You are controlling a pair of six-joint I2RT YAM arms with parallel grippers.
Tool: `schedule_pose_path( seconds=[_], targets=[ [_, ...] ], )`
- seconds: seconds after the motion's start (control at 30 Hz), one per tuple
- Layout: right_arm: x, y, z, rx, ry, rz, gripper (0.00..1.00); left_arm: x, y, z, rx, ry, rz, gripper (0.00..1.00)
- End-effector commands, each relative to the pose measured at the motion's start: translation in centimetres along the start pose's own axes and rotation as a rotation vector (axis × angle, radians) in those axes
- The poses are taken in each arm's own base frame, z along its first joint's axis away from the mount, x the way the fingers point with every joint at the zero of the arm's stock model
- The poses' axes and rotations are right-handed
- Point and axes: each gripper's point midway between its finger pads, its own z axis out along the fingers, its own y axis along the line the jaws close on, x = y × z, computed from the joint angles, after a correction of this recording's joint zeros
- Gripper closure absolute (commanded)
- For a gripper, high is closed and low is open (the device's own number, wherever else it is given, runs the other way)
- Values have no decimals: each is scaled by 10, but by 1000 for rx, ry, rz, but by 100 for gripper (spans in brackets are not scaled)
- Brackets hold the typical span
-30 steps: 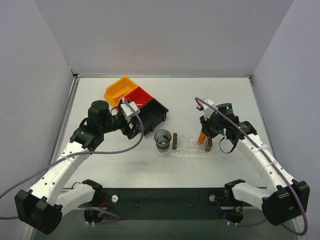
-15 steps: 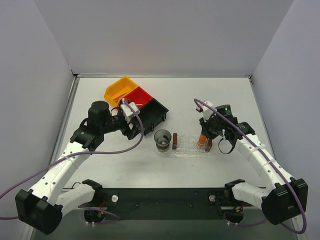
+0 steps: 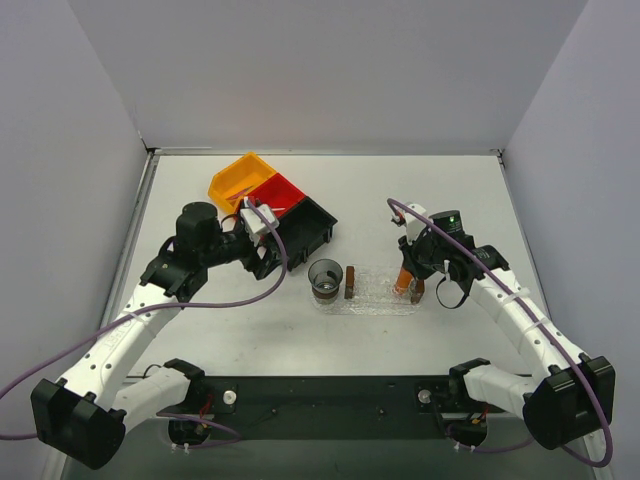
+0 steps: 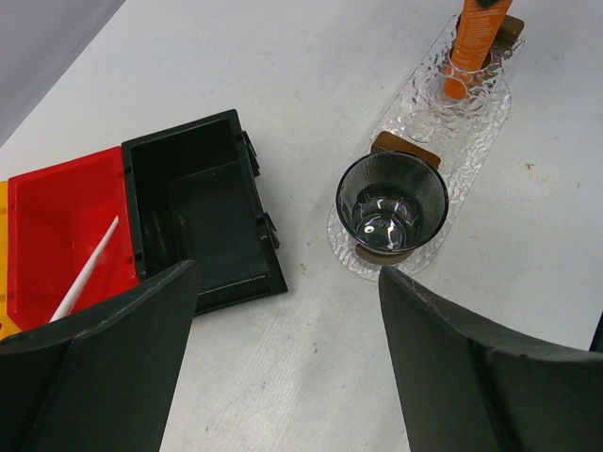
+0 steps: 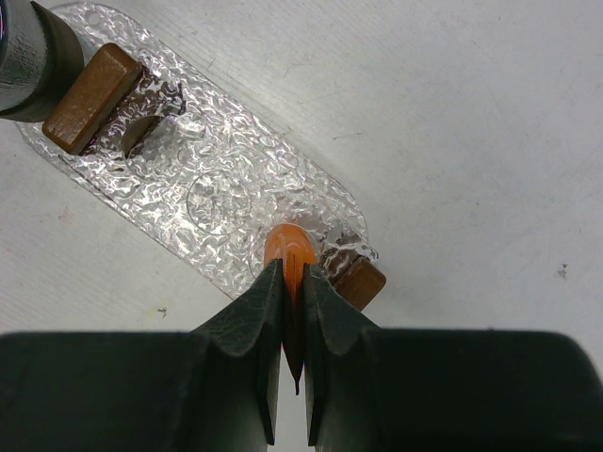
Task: Prepare toiletry sets of a toothbrush and toothpaste on the tray
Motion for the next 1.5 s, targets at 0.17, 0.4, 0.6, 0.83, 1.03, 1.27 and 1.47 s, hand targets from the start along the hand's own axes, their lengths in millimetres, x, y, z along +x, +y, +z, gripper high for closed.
schedule_pose_path(
  seconds=[0.17,0.4,0.6,0.83,1.03,1.27,1.47],
  targets=[
    [0,-2,4,-4,9,-3,100,-11,4,-2,-5,-44,34,13],
    [0,-3,3,6,20,7,79,-11,4,-3,-7,-45,35,13],
    [-5,-7,-3,30,5,14,63,-10,5,-4,-10,-42,32,13],
    [-23,-13,-20,66,-44,16,36,-9,13,-6,-49,-41,23,13],
    [-60,-15,-48,79,-141,13,33,-4,49,0,-192,-3,-19,13],
    [-98,-16,-75,83,-241,7,32,7,114,7,-345,55,-77,13],
    [-107,-13,-77,60,-270,3,32,19,192,11,-474,100,-145,14]
  ],
)
